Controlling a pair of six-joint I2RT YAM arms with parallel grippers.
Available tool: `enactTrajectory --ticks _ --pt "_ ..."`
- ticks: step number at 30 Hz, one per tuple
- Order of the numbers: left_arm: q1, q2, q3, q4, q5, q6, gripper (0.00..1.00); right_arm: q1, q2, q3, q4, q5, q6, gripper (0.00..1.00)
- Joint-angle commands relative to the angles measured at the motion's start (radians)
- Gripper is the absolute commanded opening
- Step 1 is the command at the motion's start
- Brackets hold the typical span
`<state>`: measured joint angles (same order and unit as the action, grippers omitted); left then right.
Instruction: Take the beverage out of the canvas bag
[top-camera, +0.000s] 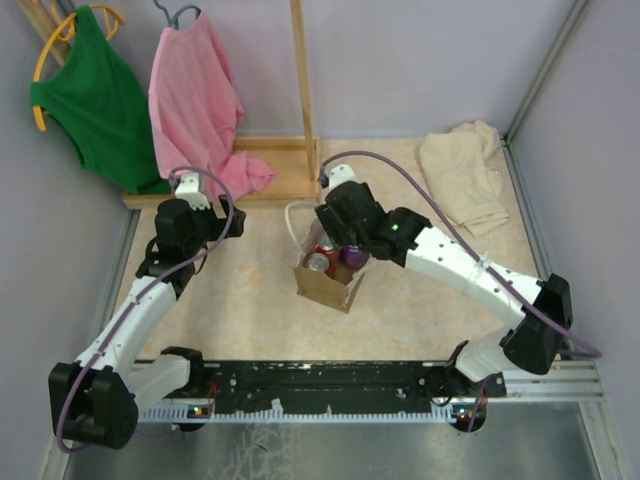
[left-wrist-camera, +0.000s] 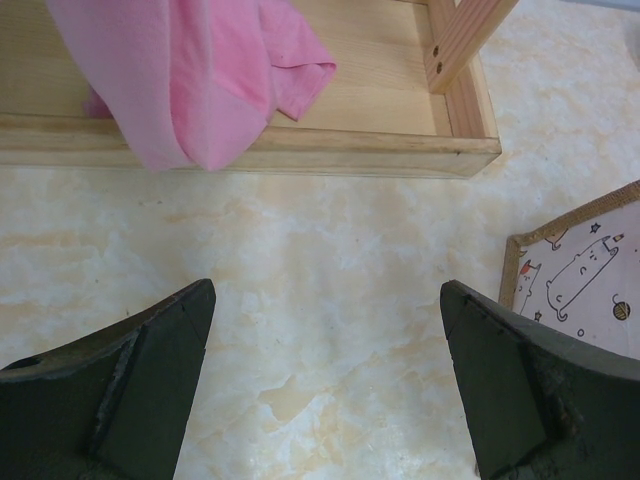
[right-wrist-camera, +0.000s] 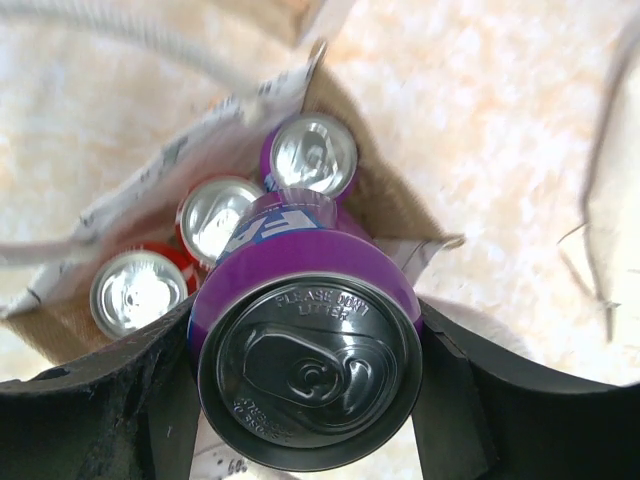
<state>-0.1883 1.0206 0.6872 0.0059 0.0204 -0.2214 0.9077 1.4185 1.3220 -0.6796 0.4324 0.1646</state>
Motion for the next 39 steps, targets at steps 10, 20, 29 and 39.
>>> enactTrajectory --ticks 10,20,29,39 --pt "-0.003 -0.028 -0.002 0.011 0.028 -0.010 1.00 -0.216 -0.040 0.300 0.207 0.098 -0.153 0.00" --pt "-0.003 -0.027 -0.008 0.013 0.034 -0.016 1.00 -0.607 0.085 0.399 0.103 -0.037 -0.093 0.00" --pt "-0.003 -0.017 -0.006 0.019 0.038 -0.015 1.00 -0.757 0.144 0.166 0.142 -0.123 -0.044 0.00" --pt "-0.004 -0.003 -0.010 0.022 0.049 -0.017 1.00 -0.777 0.202 0.043 0.257 -0.215 -0.057 0.00"
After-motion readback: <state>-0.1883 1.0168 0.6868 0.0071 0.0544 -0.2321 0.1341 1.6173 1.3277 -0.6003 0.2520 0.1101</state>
